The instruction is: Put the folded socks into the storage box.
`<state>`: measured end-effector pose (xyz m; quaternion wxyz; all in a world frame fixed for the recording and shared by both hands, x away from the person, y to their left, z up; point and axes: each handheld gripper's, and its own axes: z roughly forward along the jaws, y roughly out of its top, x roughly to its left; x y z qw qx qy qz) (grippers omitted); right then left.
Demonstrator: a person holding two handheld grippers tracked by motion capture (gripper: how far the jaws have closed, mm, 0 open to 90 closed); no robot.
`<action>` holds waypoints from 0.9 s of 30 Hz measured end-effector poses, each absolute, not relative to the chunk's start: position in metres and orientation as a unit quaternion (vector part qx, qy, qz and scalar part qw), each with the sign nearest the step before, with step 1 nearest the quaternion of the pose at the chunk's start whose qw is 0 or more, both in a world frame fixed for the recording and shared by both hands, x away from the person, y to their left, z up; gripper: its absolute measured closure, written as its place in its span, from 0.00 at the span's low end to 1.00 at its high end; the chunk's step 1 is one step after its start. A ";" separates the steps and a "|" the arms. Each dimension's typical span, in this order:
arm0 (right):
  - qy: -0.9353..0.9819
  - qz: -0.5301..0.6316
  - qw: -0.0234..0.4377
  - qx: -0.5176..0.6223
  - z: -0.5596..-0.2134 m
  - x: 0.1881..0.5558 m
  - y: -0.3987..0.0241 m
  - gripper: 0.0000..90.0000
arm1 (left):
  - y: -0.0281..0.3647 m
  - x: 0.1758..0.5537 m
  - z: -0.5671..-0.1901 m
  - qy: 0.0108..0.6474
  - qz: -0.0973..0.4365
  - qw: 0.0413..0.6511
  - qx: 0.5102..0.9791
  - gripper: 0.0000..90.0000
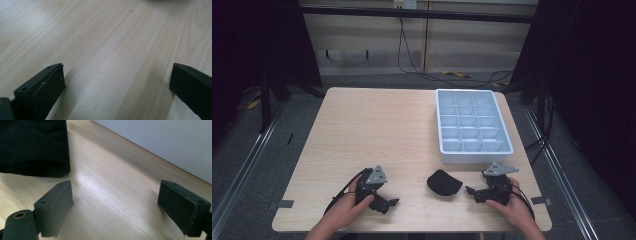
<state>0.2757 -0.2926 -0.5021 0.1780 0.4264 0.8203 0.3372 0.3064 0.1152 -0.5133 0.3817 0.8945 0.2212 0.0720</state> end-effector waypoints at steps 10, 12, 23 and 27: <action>0.834 0.299 0.154 0.437 -0.492 0.277 -0.295 0.21 | 0.115 0.306 -0.513 0.221 0.072 0.382 0.895 0.00; 0.841 0.271 0.136 0.448 -0.486 0.279 -0.295 0.22 | 0.115 0.306 -0.513 0.221 0.072 0.382 0.894 0.00; 0.863 0.235 0.089 0.439 -0.452 0.285 -0.285 0.26 | 0.115 0.306 -0.513 0.221 0.072 0.382 0.895 0.00; 0.865 0.233 0.078 0.437 -0.445 0.287 -0.284 0.26 | 0.115 0.306 -0.513 0.221 0.072 0.382 0.895 0.00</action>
